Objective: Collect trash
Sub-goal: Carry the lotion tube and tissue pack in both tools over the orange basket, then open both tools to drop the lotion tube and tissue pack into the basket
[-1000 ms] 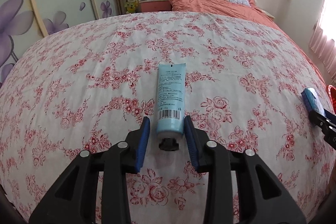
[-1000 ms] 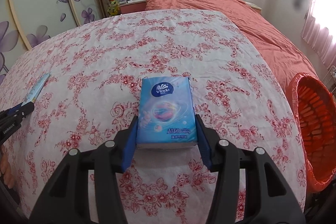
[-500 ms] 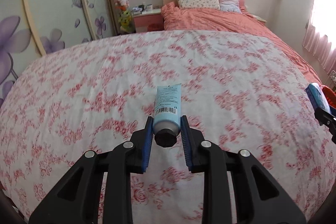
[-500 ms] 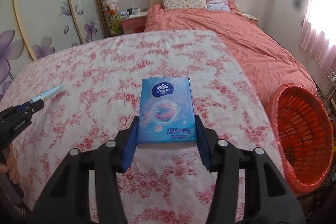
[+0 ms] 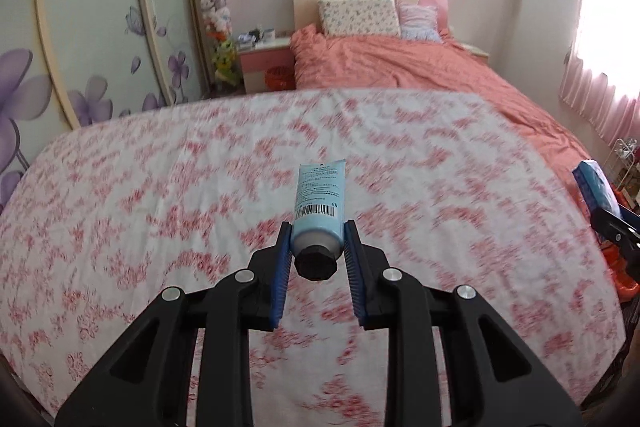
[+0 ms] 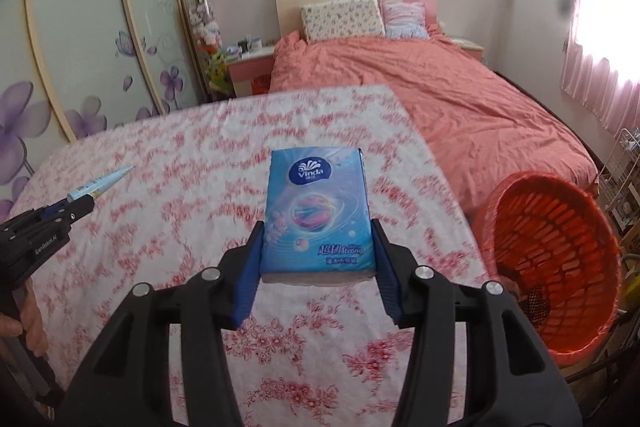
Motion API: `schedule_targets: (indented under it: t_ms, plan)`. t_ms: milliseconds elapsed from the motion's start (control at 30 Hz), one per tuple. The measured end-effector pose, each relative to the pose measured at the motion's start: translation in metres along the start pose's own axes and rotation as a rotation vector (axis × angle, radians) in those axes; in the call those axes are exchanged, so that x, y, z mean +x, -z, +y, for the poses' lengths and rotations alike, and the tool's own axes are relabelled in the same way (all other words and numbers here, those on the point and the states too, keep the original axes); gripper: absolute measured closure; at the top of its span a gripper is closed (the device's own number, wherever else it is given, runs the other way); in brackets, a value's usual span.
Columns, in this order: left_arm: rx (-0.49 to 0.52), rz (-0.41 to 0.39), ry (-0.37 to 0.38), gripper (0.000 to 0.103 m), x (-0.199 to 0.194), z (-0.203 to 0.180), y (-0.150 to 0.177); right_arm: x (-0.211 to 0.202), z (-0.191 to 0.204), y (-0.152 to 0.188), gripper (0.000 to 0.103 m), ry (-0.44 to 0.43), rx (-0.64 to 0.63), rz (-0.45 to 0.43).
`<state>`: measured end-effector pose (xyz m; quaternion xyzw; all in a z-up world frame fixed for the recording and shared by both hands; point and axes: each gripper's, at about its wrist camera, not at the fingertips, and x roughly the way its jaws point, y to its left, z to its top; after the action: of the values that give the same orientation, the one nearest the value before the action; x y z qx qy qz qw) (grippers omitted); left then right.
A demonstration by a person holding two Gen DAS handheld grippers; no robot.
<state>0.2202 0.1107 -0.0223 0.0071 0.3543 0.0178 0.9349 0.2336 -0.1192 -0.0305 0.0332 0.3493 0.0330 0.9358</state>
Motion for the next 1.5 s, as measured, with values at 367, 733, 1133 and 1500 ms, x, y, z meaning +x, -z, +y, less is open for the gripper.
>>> schedule_targets:
  t_ms: [367, 733, 1133, 1500]
  plan:
    - [0.073, -0.096, 0.127, 0.077, -0.039, -0.073, -0.026, -0.062, -0.051, -0.010, 0.053, 0.044, 0.080, -0.113]
    - [0.156, -0.137, 0.295, 0.077, -0.058, -0.158, -0.034, -0.101, -0.123, -0.006, 0.053, 0.126, 0.196, -0.181]
    - [0.276, -0.116, 0.470, 0.077, -0.056, -0.262, -0.027, -0.113, -0.214, 0.014, 0.053, 0.210, 0.342, -0.196]
    - [0.375, -0.028, 0.565, 0.076, -0.026, -0.346, -0.008, -0.091, -0.286, 0.025, 0.052, 0.228, 0.455, -0.171]
